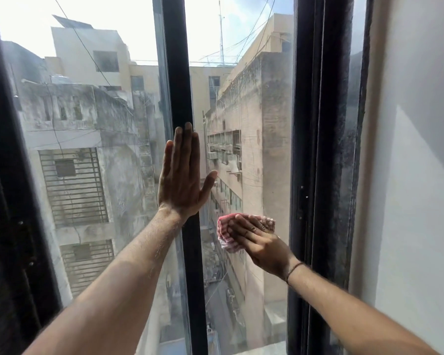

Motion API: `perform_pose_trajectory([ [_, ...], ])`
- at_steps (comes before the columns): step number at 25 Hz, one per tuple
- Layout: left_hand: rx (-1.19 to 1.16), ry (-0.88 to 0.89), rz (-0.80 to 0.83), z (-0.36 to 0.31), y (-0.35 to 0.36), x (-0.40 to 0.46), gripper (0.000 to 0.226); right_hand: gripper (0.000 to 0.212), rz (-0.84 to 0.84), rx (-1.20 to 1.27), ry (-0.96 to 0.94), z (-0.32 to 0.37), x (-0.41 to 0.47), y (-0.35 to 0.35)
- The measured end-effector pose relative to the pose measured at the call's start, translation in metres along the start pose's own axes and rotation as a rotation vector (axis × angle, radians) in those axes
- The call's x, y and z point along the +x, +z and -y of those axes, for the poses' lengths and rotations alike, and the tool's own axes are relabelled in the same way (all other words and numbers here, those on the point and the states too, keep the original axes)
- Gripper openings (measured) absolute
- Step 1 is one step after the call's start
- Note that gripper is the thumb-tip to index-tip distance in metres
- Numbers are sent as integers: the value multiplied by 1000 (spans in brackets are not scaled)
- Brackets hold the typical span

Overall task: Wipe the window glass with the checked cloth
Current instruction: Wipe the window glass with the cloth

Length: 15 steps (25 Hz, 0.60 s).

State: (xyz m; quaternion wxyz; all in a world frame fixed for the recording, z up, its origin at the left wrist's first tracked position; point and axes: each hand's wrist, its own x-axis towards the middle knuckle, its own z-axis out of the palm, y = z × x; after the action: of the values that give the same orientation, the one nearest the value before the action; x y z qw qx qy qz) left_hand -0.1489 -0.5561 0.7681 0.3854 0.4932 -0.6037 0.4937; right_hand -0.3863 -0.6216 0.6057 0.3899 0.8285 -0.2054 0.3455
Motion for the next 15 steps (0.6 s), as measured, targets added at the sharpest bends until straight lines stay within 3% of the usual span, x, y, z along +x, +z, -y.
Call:
perform_pose_trajectory([
  [4, -20, -31, 101, -7, -12, 4, 86, 60, -3, 188, 412, 27, -7, -19],
  [6, -106, -33, 152, -6, -22, -8, 84, 41, -111, 510, 794, 70, 24, -42],
  [8, -247, -41, 145, -3, -35, -34, 75, 38, -271, 892, 1192, 92, 60, -65],
  [10, -320, -116, 119, 0, -54, -69, 65, 28, -376, 1248, 1460, 109, 89, -83],
  [12, -412, -309, 196, 6, -81, -100, 58, 19, -380, 1467, 1593, 132, 108, -97],
  [15, -746, -742, 470, 27, -116, -136, 63, 18, -248, 1615, 1657, 175, 130, -98],
])
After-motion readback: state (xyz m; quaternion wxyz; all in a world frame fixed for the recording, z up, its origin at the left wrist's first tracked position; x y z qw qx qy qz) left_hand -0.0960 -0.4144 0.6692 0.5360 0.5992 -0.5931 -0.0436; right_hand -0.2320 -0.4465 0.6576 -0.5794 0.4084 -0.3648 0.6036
